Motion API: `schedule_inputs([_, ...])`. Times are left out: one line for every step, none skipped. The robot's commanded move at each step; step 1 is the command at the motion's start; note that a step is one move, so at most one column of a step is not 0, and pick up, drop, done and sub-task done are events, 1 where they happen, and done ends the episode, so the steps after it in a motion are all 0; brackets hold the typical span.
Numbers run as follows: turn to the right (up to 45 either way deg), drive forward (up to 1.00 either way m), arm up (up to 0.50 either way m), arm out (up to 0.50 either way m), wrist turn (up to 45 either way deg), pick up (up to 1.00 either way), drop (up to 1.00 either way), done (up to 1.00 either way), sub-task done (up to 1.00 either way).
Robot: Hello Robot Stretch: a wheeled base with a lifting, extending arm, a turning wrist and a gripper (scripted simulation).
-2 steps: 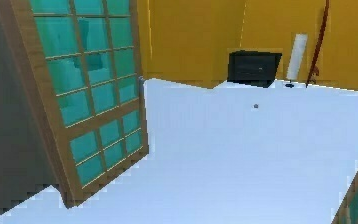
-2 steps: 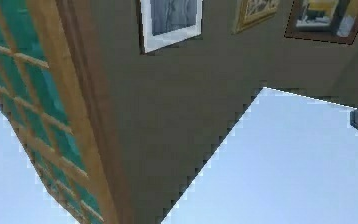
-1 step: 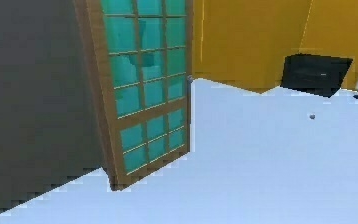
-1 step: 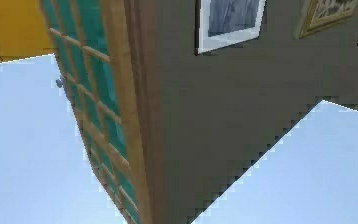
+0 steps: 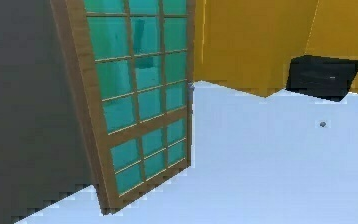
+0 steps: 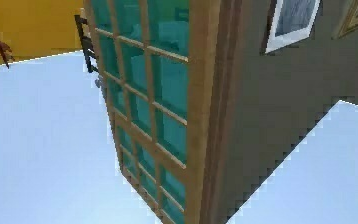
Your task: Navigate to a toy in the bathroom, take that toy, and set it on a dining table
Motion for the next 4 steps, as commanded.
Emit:
schedule_inputs([24.0, 0.0, 0.0, 0.0, 0.0, 0.0, 0.0, 0.0, 0.0])
schedule_inputs([0.0, 0.05, 0.0, 0.0, 0.0, 0.0, 0.0, 0.0, 0.0])
schedule_inputs([0.0, 1.0, 0.0, 0.0, 0.0, 0.0, 0.0, 0.0, 0.0])
schedule_inputs([-3.0, 0.0, 0.0, 0.0, 0.0, 0.0, 0.0, 0.0, 0.0])
